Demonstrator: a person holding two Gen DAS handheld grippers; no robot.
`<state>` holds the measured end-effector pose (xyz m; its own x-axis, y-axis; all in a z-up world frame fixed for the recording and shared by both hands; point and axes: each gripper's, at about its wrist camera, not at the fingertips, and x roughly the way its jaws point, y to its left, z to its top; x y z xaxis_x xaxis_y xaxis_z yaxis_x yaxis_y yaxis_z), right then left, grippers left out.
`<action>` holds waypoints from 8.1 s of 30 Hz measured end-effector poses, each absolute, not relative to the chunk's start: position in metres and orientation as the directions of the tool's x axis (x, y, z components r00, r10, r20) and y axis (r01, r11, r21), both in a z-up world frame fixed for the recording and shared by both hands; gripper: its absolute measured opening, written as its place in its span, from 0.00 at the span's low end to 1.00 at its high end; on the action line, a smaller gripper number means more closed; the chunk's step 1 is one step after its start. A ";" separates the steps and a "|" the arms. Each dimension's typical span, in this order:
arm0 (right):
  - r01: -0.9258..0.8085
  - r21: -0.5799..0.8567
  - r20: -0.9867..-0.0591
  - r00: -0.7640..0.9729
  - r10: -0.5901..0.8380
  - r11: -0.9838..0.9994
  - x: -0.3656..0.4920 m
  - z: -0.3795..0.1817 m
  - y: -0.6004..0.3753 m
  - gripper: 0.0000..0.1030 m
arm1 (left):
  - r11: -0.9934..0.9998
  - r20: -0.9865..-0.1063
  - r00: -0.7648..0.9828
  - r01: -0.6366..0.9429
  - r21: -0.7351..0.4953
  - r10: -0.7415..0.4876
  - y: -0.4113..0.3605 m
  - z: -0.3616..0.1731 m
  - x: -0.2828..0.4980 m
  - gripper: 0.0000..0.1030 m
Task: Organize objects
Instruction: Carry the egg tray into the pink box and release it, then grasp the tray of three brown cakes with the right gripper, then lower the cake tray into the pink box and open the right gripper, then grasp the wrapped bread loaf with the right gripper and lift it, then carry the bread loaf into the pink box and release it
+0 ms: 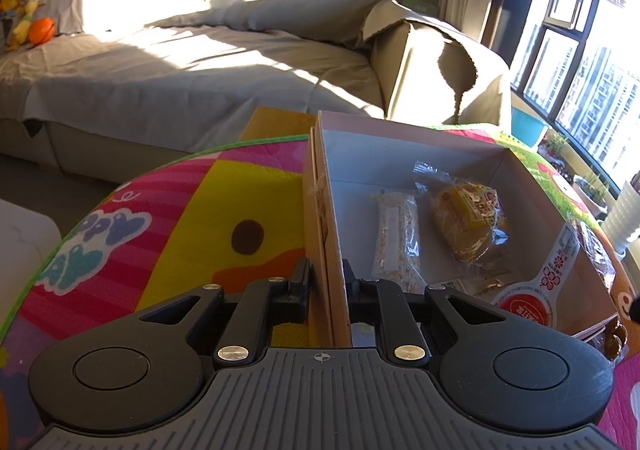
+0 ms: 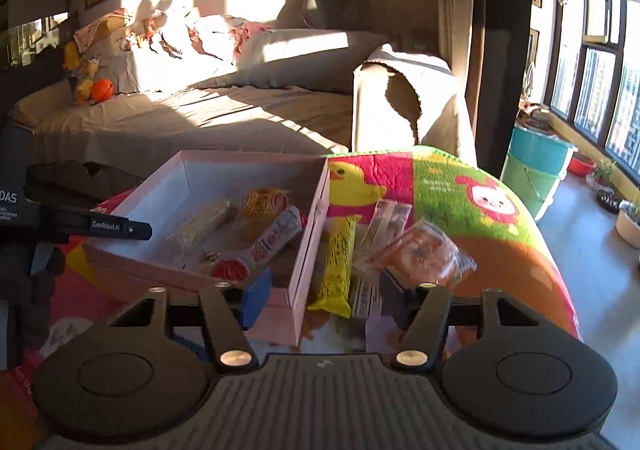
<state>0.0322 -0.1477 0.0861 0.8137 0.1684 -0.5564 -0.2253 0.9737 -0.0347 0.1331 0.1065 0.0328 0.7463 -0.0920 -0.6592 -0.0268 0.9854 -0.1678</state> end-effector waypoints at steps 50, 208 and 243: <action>-0.093 0.011 -0.701 0.710 0.074 0.996 0.050 0.018 -0.207 0.83 | 0.984 -0.665 0.740 -0.023 -0.176 -0.102 0.109 0.031 0.131 0.16; -0.230 -0.021 -0.795 0.594 0.123 0.973 0.001 0.034 -0.169 0.71 | 0.983 -0.670 0.733 -0.012 -0.181 -0.114 0.107 0.025 0.124 0.17; -0.345 0.196 -0.574 0.718 0.393 0.918 0.089 0.119 -0.073 0.56 | 0.984 -0.671 0.733 -0.011 -0.178 -0.113 0.106 0.025 0.125 0.17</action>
